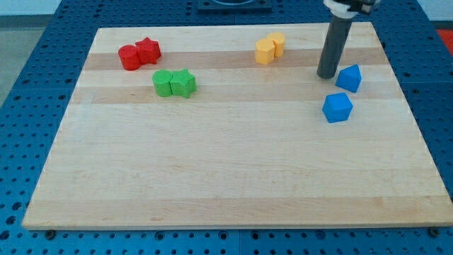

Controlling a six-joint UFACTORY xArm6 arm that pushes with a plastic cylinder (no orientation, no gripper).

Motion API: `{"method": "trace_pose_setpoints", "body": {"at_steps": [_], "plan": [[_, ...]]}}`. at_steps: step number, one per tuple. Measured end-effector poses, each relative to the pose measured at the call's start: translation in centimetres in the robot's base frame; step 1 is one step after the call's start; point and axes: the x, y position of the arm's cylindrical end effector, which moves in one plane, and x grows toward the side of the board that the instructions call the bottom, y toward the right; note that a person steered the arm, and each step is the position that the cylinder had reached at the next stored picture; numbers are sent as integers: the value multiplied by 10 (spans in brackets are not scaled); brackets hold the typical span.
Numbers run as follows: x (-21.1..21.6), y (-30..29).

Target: Push the blue triangle into the blue cube

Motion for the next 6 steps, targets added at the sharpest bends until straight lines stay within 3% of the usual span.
{"method": "trace_pose_setpoints", "body": {"at_steps": [2,6], "plan": [[-24,30],[59,33]]}}
